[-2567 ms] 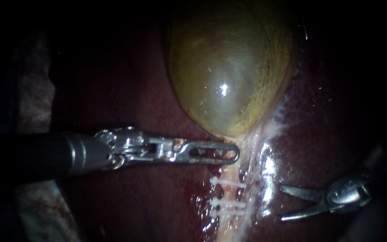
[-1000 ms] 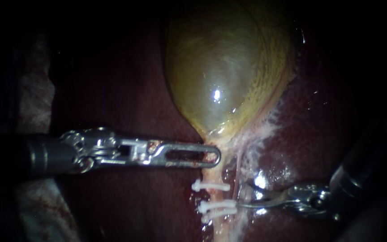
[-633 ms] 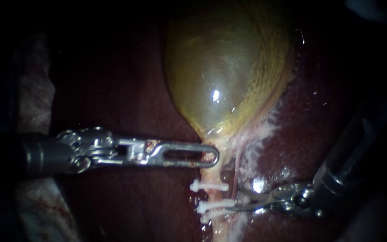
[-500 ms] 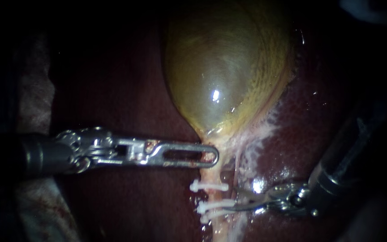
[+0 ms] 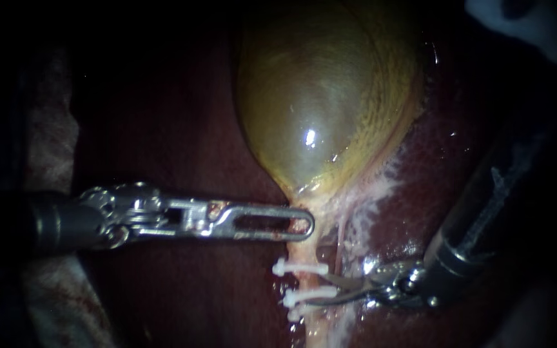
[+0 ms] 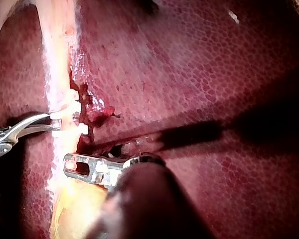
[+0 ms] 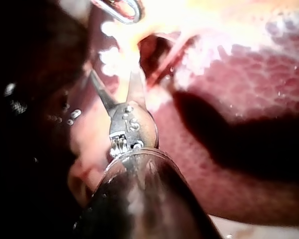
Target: Go to the cutting position left tube
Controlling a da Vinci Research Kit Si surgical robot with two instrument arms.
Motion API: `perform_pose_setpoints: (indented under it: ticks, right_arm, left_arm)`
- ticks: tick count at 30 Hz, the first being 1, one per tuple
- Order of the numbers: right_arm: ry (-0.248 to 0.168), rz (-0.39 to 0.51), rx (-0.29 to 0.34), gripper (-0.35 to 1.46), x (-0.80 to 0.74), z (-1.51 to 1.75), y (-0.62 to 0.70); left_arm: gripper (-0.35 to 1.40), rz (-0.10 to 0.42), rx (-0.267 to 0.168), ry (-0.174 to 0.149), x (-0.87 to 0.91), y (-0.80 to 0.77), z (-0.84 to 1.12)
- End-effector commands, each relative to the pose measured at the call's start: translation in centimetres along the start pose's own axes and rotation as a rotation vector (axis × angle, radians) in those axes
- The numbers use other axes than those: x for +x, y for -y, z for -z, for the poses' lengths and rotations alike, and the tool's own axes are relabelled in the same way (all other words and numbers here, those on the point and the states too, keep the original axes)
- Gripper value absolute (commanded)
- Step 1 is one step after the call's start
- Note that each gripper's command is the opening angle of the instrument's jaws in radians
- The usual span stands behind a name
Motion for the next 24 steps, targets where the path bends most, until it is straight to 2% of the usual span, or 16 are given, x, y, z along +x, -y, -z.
perform_pose_setpoints:
  ticks: [1, 12, 18, 24]
  right_arm:
    - [0.002, 0.002, 0.001, 1.06, 0.01, -0.01, -0.01]
    - [0.010, 0.008, 0.007, 0.87, 0.08, -0.13, -0.06]
    - [0.016, 0.004, 0.014, 0.66, 0.13, -0.20, -0.10]
    - [0.015, 0.003, 0.014, 0.52, 0.17, -0.23, -0.17]
  left_arm:
    - [-0.35, 0.000, 0.001, -0.001, 0.00, 0.00, 0.00]
    - [-0.35, 0.000, 0.001, -0.001, -0.01, -0.01, 0.00]
    - [-0.35, 0.000, 0.001, -0.001, -0.01, -0.01, 0.00]
    - [-0.35, 0.000, 0.001, -0.001, -0.01, -0.01, 0.00]
